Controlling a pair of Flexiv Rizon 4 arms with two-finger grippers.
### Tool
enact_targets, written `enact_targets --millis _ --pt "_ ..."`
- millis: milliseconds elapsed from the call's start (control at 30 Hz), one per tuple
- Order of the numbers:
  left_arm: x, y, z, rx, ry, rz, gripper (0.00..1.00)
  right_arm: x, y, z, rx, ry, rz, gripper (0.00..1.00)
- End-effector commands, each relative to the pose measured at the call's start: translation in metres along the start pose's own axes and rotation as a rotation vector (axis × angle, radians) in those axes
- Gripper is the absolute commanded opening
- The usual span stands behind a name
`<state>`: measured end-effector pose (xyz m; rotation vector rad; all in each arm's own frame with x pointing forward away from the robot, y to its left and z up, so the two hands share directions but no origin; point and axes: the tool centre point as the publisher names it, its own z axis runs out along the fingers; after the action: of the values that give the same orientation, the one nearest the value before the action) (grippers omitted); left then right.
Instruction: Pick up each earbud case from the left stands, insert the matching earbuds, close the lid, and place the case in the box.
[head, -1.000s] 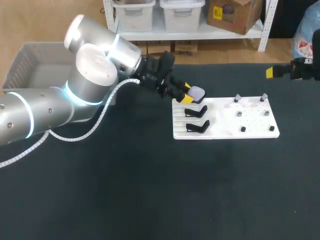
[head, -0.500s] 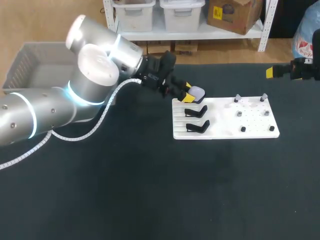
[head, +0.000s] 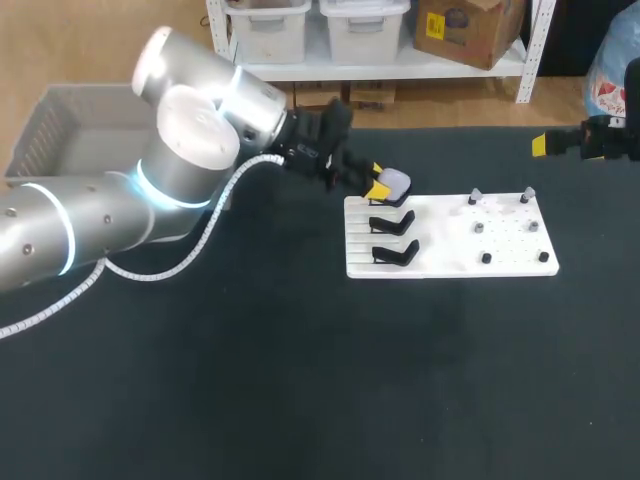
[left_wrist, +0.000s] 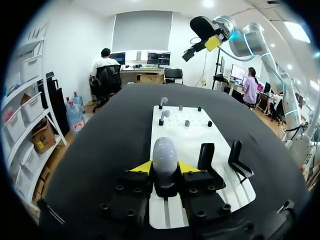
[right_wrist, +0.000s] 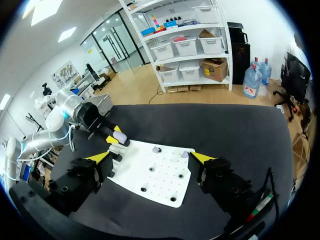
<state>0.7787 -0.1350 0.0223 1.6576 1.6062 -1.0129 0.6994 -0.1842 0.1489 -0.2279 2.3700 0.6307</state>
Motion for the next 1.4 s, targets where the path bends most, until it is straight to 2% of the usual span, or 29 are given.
enact_targets --millis 33,300,433,700,867,1200,1400 --pt "-0.009 -0.011 -0.017 -0.023 -0.056 0.010 0.00 0.000 0.000 0.000 0.000 0.001 0.000 1.00" --pt "-0.045 -0.042 -0.056 -0.032 -0.277 0.033 0.00 0.000 0.000 0.000 0.000 0.001 0.000 1.00" --pt "-0.061 -0.058 -0.072 -0.052 -0.334 0.073 0.00 0.000 0.000 0.000 0.000 0.001 0.000 1.00" --pt "-0.083 -0.085 -0.085 -0.108 -0.390 0.084 0.00 0.000 0.000 0.000 0.000 0.001 0.000 1.00" --pt "-0.087 -0.097 -0.084 -0.107 -0.418 0.077 0.00 0.000 0.000 0.000 0.000 0.001 0.000 1.00" --pt "-0.081 -0.103 -0.100 -0.093 -0.443 0.062 0.00 0.000 0.000 0.000 0.000 0.001 0.000 1.00" --pt "-0.081 -0.103 -0.100 -0.093 -0.443 0.062 0.00 0.000 0.000 0.000 0.000 0.001 0.000 1.00"
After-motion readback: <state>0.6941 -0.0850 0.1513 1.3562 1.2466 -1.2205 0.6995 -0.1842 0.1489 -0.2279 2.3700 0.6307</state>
